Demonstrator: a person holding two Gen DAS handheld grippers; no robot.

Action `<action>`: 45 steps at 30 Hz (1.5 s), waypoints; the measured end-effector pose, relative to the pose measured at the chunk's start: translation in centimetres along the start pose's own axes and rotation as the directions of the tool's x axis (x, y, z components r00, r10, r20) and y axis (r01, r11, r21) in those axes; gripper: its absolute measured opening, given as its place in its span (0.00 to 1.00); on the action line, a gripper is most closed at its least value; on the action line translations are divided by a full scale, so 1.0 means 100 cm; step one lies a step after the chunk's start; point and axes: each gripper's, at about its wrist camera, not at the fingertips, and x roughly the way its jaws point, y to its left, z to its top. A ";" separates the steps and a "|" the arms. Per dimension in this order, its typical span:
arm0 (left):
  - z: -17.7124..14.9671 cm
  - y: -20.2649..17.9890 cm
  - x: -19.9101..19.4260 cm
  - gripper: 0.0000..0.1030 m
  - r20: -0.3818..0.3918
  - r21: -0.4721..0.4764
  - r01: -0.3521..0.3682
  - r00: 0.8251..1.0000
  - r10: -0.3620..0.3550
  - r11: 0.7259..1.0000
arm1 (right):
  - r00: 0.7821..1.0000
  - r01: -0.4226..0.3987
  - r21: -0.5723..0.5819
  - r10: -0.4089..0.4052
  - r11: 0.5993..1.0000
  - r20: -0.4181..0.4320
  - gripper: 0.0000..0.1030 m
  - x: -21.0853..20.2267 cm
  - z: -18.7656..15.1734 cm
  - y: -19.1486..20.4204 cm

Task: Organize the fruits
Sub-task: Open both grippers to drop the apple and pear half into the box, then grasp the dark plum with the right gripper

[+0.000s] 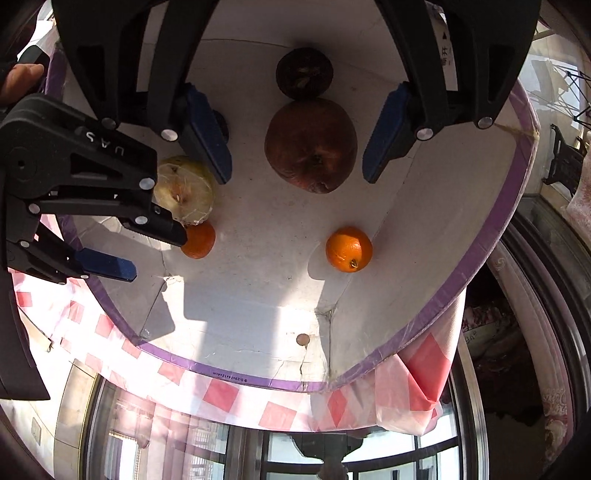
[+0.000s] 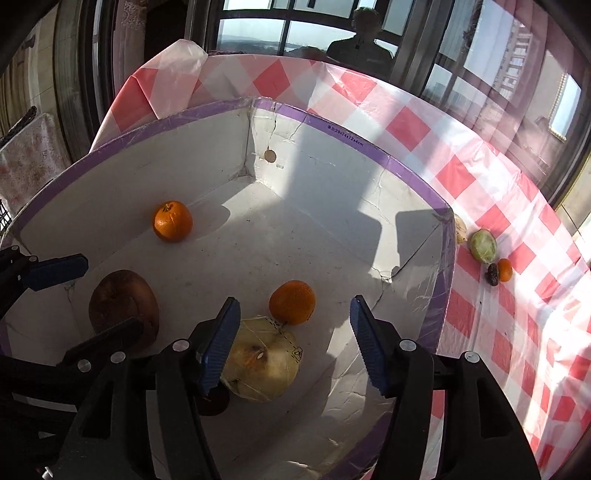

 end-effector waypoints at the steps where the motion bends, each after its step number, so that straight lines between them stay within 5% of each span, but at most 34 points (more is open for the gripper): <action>1: 0.001 0.000 0.000 0.72 0.000 -0.001 0.001 1.000 -0.001 1.000 | 1.000 -0.001 0.003 0.001 1.000 0.005 0.57 -0.001 0.000 0.000; 9: 0.003 -0.001 0.003 0.79 -0.020 0.012 0.003 1.000 -0.003 1.000 | 0.997 -0.004 0.029 0.002 1.000 0.075 0.61 -0.008 -0.001 -0.001; 12: 0.004 -0.002 0.003 0.81 -0.025 0.010 -0.011 1.000 0.011 1.000 | 0.989 0.006 0.062 -0.015 0.998 0.148 0.86 -0.019 -0.004 -0.004; 13: 0.005 -0.003 0.000 0.81 -0.010 -0.001 -0.019 1.000 0.019 1.000 | 0.985 0.009 0.074 -0.022 0.997 0.172 0.86 -0.023 -0.006 -0.006; 18: 0.005 -0.025 -0.035 0.94 0.180 -0.001 -0.075 0.981 0.074 0.997 | 0.918 -0.061 0.253 -0.045 0.966 0.394 0.86 -0.056 -0.035 -0.043; 21: 0.006 -0.046 -0.064 0.97 0.327 -0.028 -0.050 0.943 0.057 0.998 | 0.861 -0.102 0.381 -0.110 0.919 0.496 0.89 -0.080 -0.063 -0.082; 23: 0.007 -0.060 -0.081 0.98 0.406 -0.037 0.042 0.914 -0.024 0.998 | 0.848 -0.087 0.467 -0.181 0.880 0.498 0.89 -0.086 -0.085 -0.114; 26: 0.010 -0.098 -0.090 0.98 0.447 0.025 0.187 0.876 -0.178 0.982 | 0.877 -0.031 0.595 -0.264 0.803 0.402 0.89 -0.080 -0.122 -0.164; 31: 0.014 -0.192 -0.059 0.98 0.385 0.207 0.293 0.853 -0.353 0.933 | 0.896 0.014 0.764 -0.347 0.646 0.277 0.89 -0.075 -0.187 -0.235; 36: 0.042 -0.263 0.016 0.98 0.269 0.226 0.336 0.881 -0.390 0.914 | 0.894 0.005 0.852 -0.384 0.524 0.230 0.89 -0.076 -0.233 -0.281; 40: 0.073 -0.282 0.085 0.98 0.198 0.144 0.347 0.908 -0.370 0.927 | 0.911 -0.018 0.879 -0.355 0.477 0.211 0.89 -0.067 -0.253 -0.297; 45: 0.096 -0.265 0.144 0.98 0.152 0.045 0.349 0.924 -0.352 0.936 | 0.927 -0.016 0.858 -0.314 0.513 0.205 0.89 -0.057 -0.245 -0.297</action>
